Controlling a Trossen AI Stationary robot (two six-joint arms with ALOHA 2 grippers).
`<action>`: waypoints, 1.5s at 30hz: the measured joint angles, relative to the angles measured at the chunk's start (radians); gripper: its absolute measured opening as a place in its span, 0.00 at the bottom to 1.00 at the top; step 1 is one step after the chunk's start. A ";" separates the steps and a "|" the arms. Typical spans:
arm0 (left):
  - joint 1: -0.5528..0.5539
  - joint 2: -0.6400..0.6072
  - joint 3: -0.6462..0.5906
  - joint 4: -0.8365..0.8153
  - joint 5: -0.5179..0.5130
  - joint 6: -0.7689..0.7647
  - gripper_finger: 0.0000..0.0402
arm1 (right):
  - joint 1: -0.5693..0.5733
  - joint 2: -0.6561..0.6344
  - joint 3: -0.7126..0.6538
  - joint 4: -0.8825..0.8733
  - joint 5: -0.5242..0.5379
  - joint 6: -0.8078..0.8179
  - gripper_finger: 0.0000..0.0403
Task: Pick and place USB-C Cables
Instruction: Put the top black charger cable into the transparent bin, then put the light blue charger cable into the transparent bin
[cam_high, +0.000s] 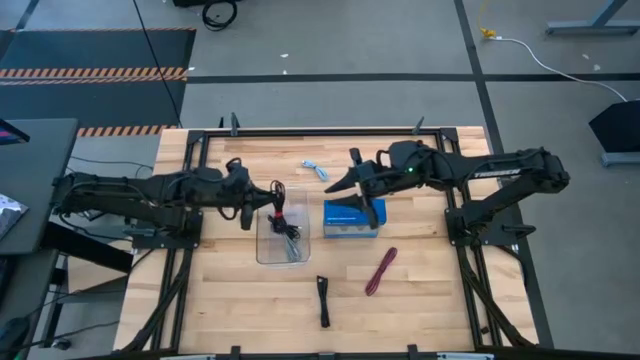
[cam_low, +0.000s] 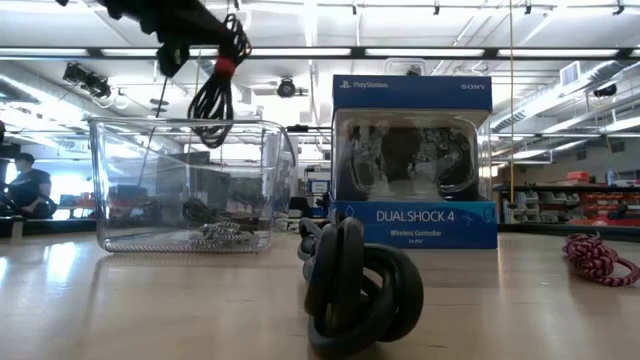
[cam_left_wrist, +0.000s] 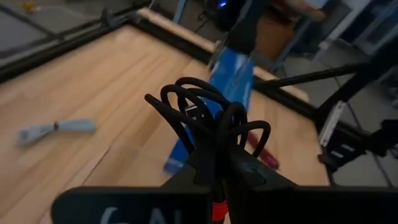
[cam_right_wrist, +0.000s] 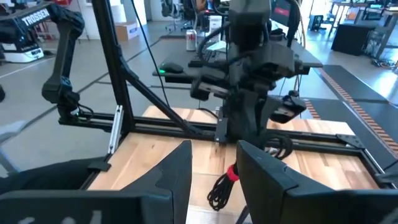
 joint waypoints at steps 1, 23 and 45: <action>0.000 0.000 0.000 -0.019 -0.010 -0.025 0.04 | 0.002 -0.001 0.000 -0.004 0.000 0.000 0.33; -0.006 0.103 0.000 -0.188 0.094 -0.327 0.22 | 0.001 0.000 0.000 -0.056 0.045 0.000 0.32; -0.006 0.162 0.000 -0.105 0.207 -0.203 0.41 | 0.001 0.000 0.000 -0.065 0.057 -0.019 0.32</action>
